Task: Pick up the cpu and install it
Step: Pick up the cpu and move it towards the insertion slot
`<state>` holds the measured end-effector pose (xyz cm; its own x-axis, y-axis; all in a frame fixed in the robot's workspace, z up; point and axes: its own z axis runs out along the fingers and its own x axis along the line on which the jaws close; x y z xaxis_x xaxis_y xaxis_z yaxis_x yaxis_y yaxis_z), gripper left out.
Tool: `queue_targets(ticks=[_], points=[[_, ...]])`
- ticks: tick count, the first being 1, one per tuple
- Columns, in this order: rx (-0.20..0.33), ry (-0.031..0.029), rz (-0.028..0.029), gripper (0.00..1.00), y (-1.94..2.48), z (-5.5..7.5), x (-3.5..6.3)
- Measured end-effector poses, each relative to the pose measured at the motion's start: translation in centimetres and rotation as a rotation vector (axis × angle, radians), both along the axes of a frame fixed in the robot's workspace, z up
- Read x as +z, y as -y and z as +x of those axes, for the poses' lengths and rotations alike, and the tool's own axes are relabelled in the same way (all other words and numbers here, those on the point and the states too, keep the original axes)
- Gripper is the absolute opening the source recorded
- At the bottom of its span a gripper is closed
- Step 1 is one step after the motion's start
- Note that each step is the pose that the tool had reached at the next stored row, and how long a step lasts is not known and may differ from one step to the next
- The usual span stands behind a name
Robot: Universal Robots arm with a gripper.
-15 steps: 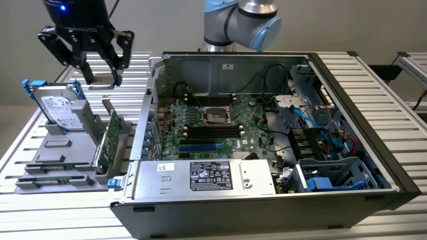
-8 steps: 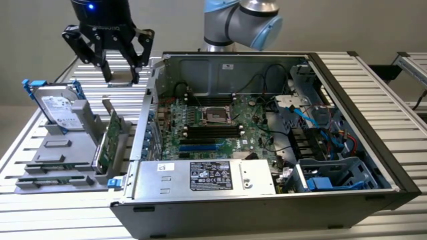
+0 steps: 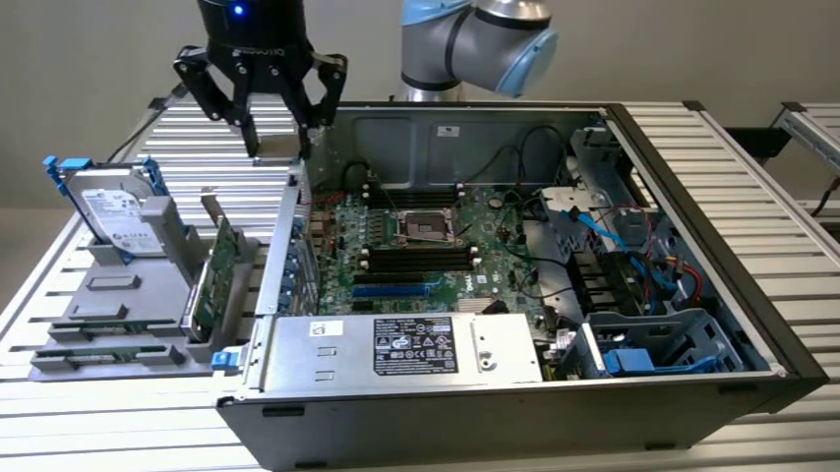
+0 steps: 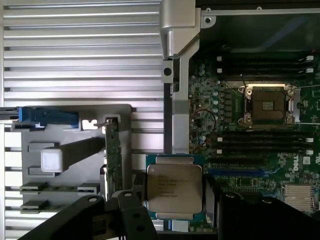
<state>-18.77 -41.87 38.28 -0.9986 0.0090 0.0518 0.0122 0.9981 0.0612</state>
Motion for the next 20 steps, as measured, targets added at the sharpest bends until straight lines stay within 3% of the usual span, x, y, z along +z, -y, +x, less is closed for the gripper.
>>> queue_targets(ticks=[7, 20], points=[[0.0, 0.0, -0.0023, 0.55, -0.66, 3.2, -0.12], [0.0, 0.0, -0.019, 0.55, -2.19, 9.1, -0.83]])
